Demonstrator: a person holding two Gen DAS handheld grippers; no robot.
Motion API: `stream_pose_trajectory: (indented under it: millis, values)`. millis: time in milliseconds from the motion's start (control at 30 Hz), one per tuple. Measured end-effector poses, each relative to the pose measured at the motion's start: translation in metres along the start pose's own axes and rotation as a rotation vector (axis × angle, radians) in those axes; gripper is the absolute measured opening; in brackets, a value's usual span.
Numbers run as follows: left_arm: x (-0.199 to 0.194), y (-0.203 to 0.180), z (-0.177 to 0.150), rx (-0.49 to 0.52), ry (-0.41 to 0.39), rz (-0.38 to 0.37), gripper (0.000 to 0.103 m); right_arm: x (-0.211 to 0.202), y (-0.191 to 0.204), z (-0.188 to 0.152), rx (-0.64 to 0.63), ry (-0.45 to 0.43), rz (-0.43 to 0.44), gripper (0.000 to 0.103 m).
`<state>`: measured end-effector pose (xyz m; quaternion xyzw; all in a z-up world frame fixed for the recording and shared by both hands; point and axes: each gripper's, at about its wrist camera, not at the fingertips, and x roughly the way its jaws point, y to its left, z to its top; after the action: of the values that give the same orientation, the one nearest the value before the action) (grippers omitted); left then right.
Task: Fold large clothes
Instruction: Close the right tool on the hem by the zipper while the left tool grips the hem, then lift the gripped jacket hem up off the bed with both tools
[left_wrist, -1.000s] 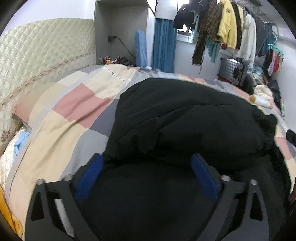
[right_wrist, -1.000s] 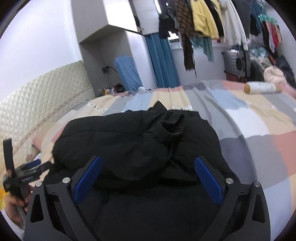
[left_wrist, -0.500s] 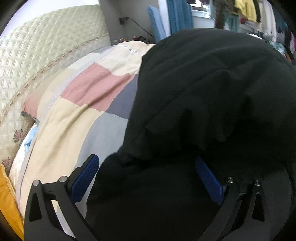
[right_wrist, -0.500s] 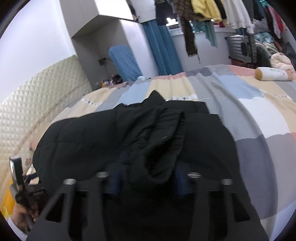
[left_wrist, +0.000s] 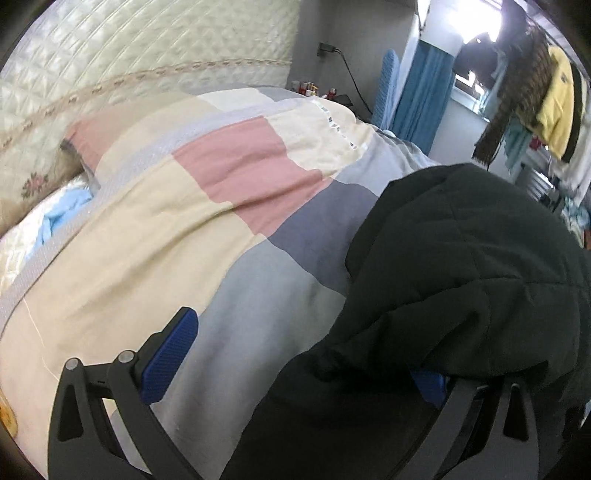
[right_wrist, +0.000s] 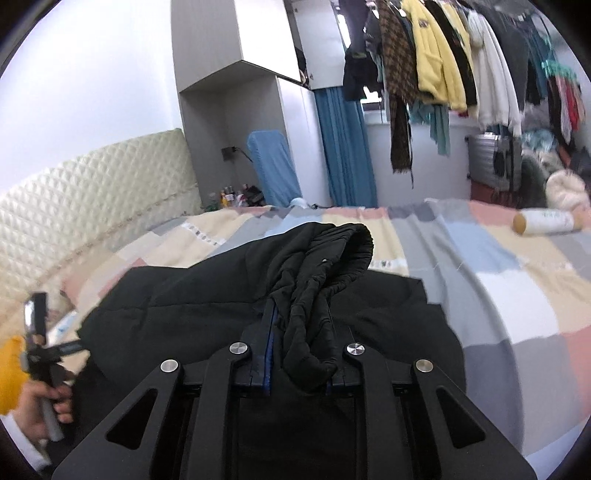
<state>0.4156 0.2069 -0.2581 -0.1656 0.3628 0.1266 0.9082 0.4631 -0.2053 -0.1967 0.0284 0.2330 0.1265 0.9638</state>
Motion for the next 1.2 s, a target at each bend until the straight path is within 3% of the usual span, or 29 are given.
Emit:
stream_pose_trajectory:
  millis: [200,400,667,767,900,1200]
  values:
    - [0.0,-0.002,0.0,-0.009,0.004,-0.007,0.103,0.038,-0.009,-0.02,-0.002,0.063,-0.084,0.016]
    - [0.001,-0.01,-0.002,0.037,-0.01,-0.008,0.103,0.066,-0.024,-0.045,0.001,0.163,-0.109,0.022]
    - [-0.004,-0.016,-0.002,0.065,-0.015,-0.032,0.103,0.081,-0.028,-0.053,-0.002,0.204,-0.134,0.025]
    - [-0.017,-0.02,0.0,0.074,-0.02,-0.039,0.102,0.067,-0.03,-0.052,0.066,0.208,-0.115,0.033]
    - [-0.041,-0.022,-0.003,0.094,-0.032,-0.058,0.102,0.032,-0.028,-0.052,0.109,0.202,-0.103,0.058]
    - [-0.138,-0.035,-0.002,0.084,-0.079,-0.184,0.102,-0.073,-0.001,-0.007,0.07,0.105,-0.092,0.059]
